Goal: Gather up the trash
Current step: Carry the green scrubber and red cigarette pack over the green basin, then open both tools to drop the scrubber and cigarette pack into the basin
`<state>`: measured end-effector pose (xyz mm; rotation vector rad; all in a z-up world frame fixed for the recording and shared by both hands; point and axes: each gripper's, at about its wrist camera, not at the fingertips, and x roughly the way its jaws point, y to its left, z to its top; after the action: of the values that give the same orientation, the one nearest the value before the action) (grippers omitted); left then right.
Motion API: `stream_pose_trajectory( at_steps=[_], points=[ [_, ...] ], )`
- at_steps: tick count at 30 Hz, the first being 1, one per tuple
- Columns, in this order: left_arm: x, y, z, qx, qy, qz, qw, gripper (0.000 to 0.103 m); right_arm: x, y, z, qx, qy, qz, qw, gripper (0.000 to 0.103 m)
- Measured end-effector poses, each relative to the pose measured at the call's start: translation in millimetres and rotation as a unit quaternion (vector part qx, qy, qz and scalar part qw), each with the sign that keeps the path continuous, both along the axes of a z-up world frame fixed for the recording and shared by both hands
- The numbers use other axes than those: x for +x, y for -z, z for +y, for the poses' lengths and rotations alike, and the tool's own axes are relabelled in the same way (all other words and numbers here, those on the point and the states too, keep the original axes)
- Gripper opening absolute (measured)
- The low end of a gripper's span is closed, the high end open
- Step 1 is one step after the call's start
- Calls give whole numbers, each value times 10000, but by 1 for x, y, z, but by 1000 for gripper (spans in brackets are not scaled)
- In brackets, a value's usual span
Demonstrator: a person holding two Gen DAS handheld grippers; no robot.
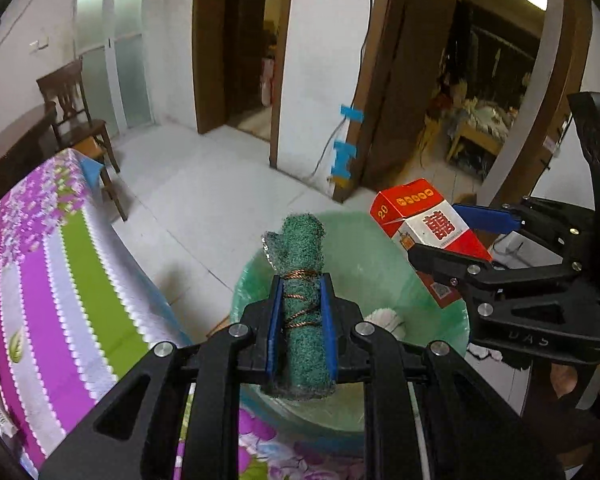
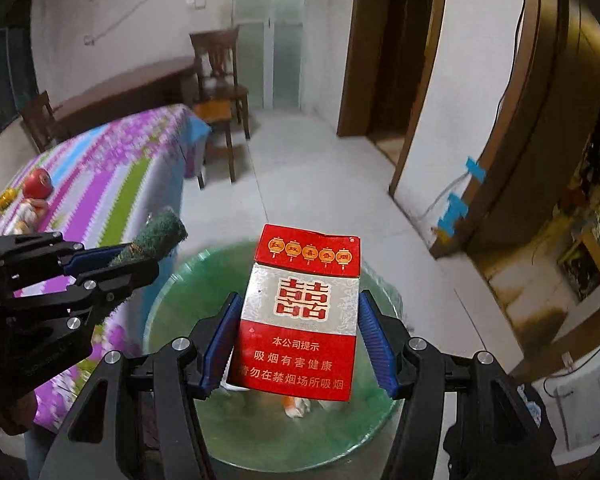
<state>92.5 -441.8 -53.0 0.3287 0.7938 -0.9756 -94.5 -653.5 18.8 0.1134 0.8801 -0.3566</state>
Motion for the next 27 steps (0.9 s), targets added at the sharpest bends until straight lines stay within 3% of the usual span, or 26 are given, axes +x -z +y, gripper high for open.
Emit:
stream_pose_trajectory(
  at_steps=[9,27],
  points=[
    [-6,15,-16,280,-45,109,9995,17,0,23,-6,121,113,112,9998,60],
    [-11,14,-22,355,-103,56,9993,17,-2,22,-5,169,196,118,9996,60]
  ],
)
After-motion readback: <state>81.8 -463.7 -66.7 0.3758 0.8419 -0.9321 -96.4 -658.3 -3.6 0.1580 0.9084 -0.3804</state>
